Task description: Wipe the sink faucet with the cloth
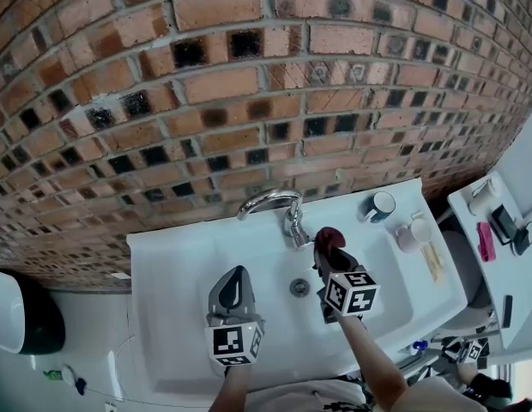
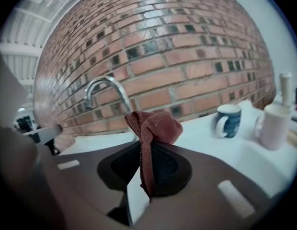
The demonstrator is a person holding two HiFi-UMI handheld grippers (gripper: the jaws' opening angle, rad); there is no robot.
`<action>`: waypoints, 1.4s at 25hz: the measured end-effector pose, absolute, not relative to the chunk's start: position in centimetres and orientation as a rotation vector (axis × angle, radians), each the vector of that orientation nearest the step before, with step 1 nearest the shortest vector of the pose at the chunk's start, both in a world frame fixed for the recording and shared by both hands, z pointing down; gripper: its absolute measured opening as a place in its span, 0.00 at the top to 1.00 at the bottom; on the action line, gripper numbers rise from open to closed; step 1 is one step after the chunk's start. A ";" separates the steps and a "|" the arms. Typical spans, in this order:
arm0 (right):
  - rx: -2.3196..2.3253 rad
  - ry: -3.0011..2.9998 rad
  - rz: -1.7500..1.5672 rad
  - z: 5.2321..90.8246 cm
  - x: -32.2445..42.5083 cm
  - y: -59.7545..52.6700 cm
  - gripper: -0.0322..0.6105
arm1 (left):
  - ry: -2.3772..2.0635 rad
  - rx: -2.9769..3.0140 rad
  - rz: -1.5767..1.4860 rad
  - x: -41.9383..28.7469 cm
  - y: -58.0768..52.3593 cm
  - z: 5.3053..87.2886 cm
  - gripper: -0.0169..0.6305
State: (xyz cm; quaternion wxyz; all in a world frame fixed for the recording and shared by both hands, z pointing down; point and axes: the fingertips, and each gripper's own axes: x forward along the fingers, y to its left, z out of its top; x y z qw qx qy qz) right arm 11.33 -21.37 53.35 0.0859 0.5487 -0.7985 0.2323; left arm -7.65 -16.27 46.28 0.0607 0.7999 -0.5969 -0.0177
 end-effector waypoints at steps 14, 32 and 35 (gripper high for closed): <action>1.569 -2.408 0.962 53.5 5.4 -25.9 0.89 | -1.852 2.383 -0.078 -9.3 -16.2 46.2 0.98; 1.416 -2.772 0.537 40.7 -2.5 -25.1 0.89 | -1.888 2.364 -0.129 -10.2 -15.7 45.3 0.98; 1.341 -2.752 0.473 41.8 -4.4 -24.4 0.88 | -1.898 2.358 -0.139 -10.7 -15.7 45.2 0.98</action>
